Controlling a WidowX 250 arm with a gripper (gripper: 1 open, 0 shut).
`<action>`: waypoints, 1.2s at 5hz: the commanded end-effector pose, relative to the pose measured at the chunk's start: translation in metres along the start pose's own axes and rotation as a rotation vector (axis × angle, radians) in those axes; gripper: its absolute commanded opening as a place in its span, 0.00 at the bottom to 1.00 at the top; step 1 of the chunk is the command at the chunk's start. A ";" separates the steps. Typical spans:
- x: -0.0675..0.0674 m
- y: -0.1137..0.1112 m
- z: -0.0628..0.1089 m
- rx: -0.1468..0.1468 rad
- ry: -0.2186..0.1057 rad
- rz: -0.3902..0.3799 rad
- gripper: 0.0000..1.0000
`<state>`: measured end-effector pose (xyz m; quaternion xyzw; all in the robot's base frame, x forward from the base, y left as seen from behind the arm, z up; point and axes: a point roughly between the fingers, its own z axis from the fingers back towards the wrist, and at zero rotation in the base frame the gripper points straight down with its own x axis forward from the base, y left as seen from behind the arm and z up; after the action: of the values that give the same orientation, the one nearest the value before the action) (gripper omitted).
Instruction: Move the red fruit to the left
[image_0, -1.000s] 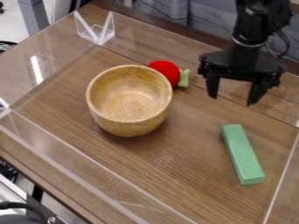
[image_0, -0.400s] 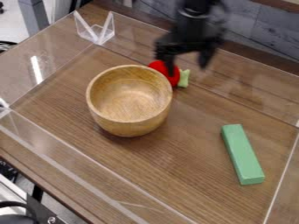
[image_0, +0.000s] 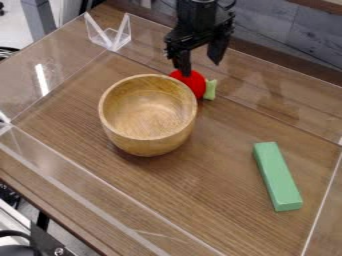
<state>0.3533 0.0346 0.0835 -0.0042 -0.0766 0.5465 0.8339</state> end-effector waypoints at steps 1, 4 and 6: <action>0.018 -0.014 0.026 -0.057 -0.023 0.060 1.00; 0.014 -0.016 -0.005 -0.014 -0.036 0.302 1.00; 0.008 -0.016 -0.005 -0.021 -0.021 0.170 1.00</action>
<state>0.3664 0.0327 0.0618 0.0005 -0.0678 0.6159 0.7849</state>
